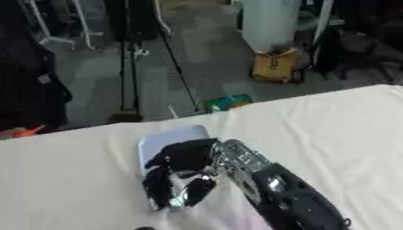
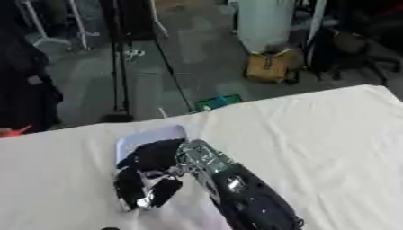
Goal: Pick up objects on the table and place them in the box.
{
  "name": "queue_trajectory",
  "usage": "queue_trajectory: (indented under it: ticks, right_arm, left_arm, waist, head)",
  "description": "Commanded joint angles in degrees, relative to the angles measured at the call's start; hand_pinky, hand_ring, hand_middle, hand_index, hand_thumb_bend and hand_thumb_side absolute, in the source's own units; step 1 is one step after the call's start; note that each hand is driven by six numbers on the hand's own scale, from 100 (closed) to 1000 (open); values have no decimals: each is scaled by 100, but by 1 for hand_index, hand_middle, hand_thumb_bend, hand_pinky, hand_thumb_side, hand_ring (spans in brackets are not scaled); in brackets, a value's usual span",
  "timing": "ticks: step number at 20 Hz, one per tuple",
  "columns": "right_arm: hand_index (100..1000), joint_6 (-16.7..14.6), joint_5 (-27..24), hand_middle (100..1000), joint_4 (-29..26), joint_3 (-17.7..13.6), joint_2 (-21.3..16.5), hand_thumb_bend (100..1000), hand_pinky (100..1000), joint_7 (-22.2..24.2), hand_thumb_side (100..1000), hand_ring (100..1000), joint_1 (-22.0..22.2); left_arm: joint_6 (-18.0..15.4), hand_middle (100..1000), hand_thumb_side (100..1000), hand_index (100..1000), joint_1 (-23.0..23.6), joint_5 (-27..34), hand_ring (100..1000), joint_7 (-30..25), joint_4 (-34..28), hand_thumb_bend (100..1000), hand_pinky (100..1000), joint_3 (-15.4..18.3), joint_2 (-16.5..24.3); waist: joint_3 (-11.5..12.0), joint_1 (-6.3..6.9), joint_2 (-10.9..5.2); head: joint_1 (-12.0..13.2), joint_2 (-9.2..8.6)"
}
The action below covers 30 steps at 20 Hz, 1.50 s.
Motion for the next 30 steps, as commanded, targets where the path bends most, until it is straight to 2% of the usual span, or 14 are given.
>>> queue_trajectory:
  ticks: [1,4,14,30]
  right_arm:
    - [1000,-1191,102,1000,15,-82,56,176,1000,1115,925,1000,-155]
    - [1000,-1191,161,1000,88,-93,129,176,1000,1107,926,1000,-153]
    - [1000,-1191,309,1000,218,-116,317,167,1000,1067,930,1000,-186]
    - [1000,-1191,522,1000,388,-108,340,184,1000,1132,937,1000,-123]
  left_arm:
    - [-15,1000,1000,905,-73,8,1000,-11,-82,100,1000,24,100]
    - [-15,1000,1000,905,-80,10,1000,-3,-82,100,1000,25,103]
    - [-20,1000,1000,905,-93,19,1000,-4,-82,100,1000,20,95]
    - [-16,1000,1000,903,-91,19,1000,7,-82,100,1000,34,95]
  waist:
    - [20,-2,-93]
    - [37,2,-89]
    - [70,-12,-86]
    - [90,-15,-72]
  head:
    - [-14,-79]
    - [-30,-126]
    - [-72,-94]
    - [-75,-135]
